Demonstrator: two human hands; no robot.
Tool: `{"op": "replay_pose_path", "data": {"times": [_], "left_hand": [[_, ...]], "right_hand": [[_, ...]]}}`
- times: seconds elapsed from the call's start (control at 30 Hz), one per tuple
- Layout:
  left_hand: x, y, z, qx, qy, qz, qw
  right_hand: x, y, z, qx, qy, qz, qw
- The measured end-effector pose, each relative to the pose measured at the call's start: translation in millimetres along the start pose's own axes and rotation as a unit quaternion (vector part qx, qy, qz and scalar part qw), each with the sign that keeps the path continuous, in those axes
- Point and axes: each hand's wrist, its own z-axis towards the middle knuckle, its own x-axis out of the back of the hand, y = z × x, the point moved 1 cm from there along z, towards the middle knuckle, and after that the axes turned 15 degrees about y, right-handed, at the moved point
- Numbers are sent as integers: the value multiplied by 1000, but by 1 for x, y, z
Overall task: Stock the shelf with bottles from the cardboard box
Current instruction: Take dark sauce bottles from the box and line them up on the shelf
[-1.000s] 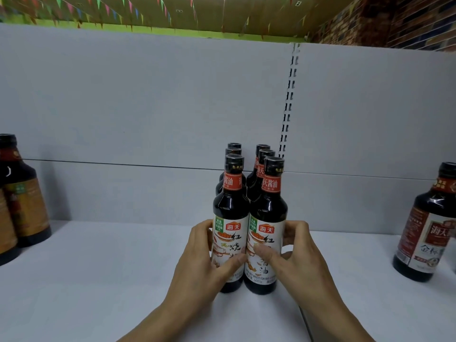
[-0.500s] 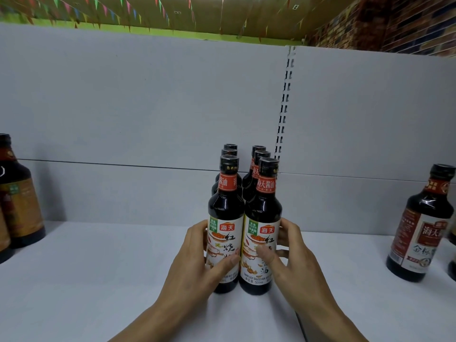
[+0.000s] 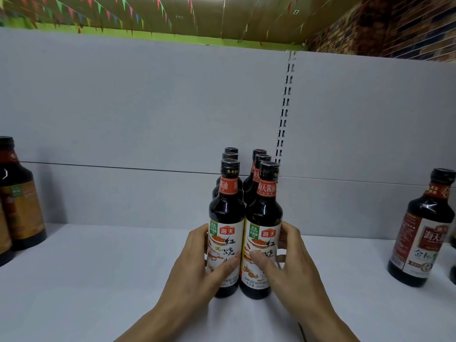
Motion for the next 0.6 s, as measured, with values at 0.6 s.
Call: {"op": "replay_pose_path", "data": {"times": [0.6], "left_hand": [[1,-1,-2,-20,-6,3,1000]], "right_hand": [[-1,2,-1,1,-1,-6,1000]]}}
